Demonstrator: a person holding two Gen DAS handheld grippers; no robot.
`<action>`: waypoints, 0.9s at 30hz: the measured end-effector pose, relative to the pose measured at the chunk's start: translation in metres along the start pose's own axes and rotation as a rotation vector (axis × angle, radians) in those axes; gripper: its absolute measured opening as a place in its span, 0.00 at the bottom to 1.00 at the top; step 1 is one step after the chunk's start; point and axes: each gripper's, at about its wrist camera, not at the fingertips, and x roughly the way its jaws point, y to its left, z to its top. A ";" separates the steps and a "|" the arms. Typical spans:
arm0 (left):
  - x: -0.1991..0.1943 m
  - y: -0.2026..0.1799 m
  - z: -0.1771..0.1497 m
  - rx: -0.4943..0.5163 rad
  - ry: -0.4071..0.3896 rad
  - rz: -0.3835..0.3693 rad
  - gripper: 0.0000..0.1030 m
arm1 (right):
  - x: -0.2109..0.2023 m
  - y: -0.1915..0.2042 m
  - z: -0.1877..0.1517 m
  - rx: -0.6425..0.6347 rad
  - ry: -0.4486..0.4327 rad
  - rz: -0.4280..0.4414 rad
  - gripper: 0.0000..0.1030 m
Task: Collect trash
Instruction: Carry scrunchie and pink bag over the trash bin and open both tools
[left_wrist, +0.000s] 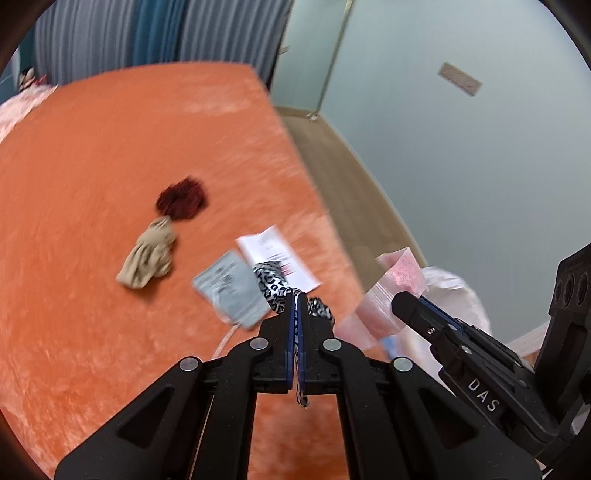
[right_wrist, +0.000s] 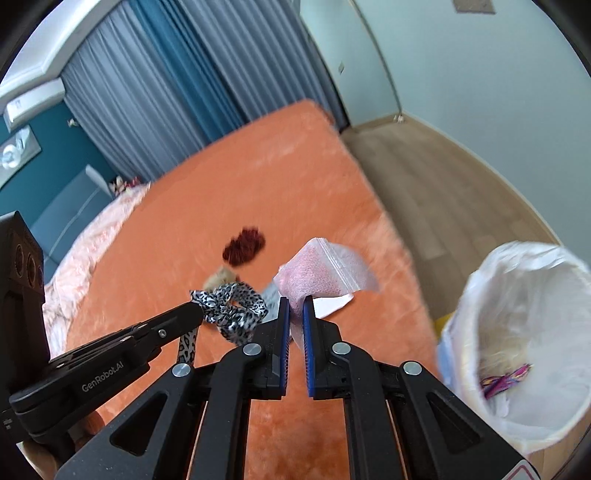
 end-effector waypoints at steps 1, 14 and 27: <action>-0.005 -0.011 0.002 0.016 -0.011 -0.011 0.00 | -0.009 -0.004 0.003 0.006 -0.018 -0.003 0.07; -0.014 -0.157 -0.003 0.236 -0.030 -0.143 0.01 | -0.111 -0.098 0.007 0.133 -0.181 -0.157 0.07; 0.009 -0.232 -0.030 0.365 0.030 -0.213 0.01 | -0.144 -0.157 -0.018 0.240 -0.207 -0.219 0.08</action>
